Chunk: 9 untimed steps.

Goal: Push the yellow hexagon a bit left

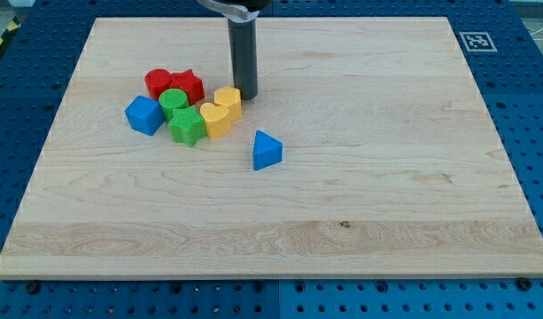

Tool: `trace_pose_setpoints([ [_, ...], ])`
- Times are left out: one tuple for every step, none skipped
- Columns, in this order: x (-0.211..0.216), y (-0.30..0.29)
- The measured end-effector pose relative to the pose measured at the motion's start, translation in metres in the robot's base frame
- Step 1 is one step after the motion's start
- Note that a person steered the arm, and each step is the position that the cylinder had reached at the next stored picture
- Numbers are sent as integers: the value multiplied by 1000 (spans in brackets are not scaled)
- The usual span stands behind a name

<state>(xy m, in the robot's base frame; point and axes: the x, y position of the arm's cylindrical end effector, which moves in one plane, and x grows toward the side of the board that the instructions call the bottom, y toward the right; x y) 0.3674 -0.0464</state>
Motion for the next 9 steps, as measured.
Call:
trace_pose_setpoints([
  [0, -12],
  [0, -26],
  [0, -20],
  [2, 28],
  [2, 30],
  [7, 29],
  [24, 12],
  [33, -1],
  [40, -12],
])
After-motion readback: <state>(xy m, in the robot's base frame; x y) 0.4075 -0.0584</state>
